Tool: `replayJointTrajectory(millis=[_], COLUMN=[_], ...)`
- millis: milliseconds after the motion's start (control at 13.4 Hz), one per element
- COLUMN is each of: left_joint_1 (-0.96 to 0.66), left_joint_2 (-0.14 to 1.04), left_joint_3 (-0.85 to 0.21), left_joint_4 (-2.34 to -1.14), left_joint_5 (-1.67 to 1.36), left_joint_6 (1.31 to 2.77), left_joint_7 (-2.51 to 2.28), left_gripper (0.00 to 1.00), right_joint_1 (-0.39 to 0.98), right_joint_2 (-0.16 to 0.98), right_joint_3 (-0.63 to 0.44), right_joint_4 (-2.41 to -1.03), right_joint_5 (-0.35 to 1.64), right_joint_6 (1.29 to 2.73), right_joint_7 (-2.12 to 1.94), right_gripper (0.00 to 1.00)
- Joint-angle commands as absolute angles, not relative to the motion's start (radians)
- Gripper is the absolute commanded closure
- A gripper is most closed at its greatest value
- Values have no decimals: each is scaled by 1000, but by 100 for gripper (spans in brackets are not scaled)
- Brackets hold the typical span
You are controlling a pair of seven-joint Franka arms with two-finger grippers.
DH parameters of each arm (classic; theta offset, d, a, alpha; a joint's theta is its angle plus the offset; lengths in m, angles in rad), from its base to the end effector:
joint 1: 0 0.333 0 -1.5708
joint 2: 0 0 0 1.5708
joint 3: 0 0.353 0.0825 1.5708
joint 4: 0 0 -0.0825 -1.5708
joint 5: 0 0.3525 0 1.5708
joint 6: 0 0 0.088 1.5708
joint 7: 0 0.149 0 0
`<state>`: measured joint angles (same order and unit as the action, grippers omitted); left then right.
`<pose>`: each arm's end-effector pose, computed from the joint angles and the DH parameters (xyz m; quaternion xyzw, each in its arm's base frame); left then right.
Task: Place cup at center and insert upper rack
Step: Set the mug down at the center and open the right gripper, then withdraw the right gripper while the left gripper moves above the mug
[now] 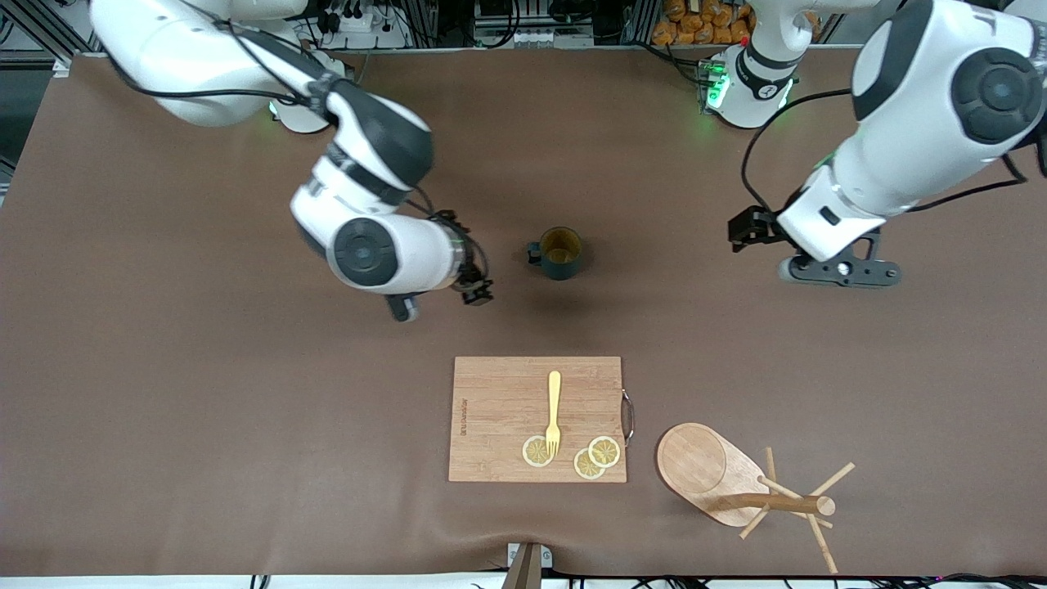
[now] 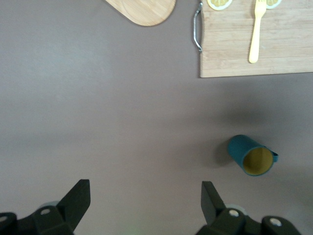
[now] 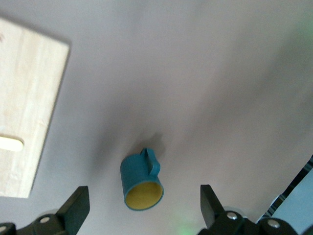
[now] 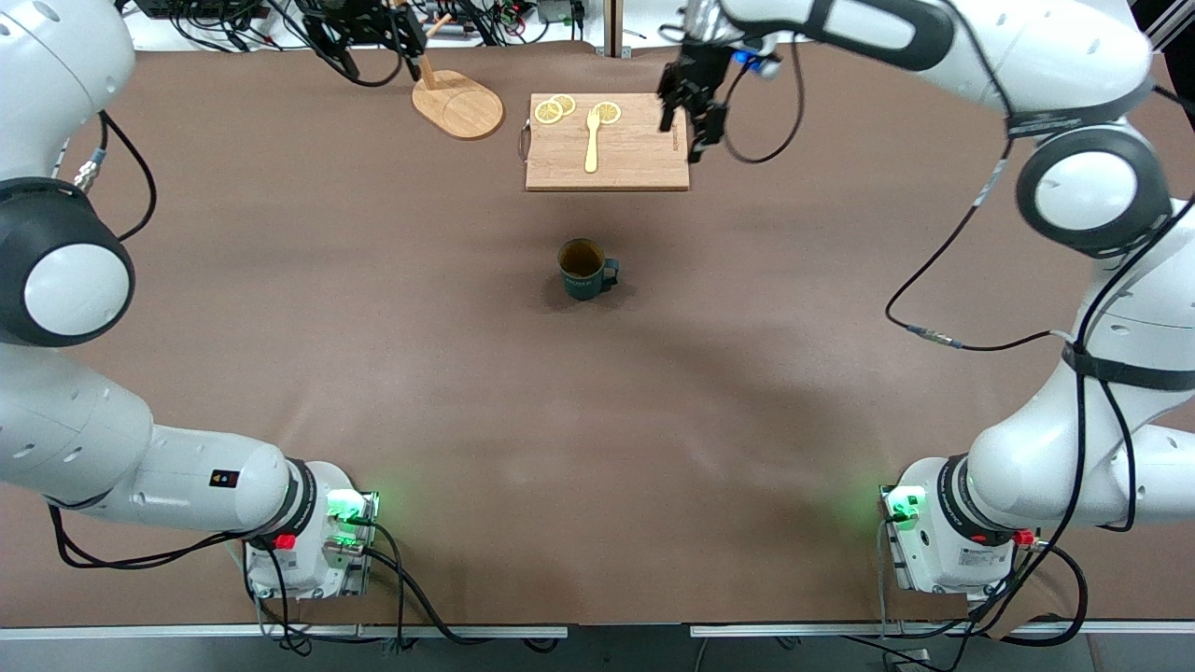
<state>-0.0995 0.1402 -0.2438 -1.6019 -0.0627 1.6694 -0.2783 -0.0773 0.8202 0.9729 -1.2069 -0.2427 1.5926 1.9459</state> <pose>0.5352 -0.1918 0.5400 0.9979 -0.0277 -0.0473 0.0352 0.5814 0.3649 0.4083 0.8165 -0.5365 -0.2123 0.0194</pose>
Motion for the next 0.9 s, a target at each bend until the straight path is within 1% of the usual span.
replayJointTrajectory(millis=[0,150,299,449,599,823], left_joint_1=[-107,-165,-250,-345,-454,-601], left_joint_2=[144,158,181,231,291,371], left_joint_3=[-308,-328,-330,-328,-330,-330], left_joint_4=[-1608,-1608,-1603,-1597,-1589,-1589], left_joint_5=[-46,-43,7,35,115,237], left_joint_6=[1683,1707,1729,1770,1818,1838], left_joint_7=[-371,-489,-616,-739,-906,-1099], left_gripper=[0,0,0,0,0,0], right_joint_1=[-187,-265,-369,-469,-505,-535], right_joint_2=[818,812,808,808,805,790], right_joint_3=[1040,1083,1167,1228,1232,1229], right_joint_4=[-1236,-1236,-1239,-1253,-1255,-1247], right_joint_5=[-302,-334,-395,-439,-468,-515], right_joint_6=[1516,1439,1407,1376,1326,1273], right_joint_7=[1828,1703,1581,1437,1314,1139], right_gripper=[0,0,0,0,0,0])
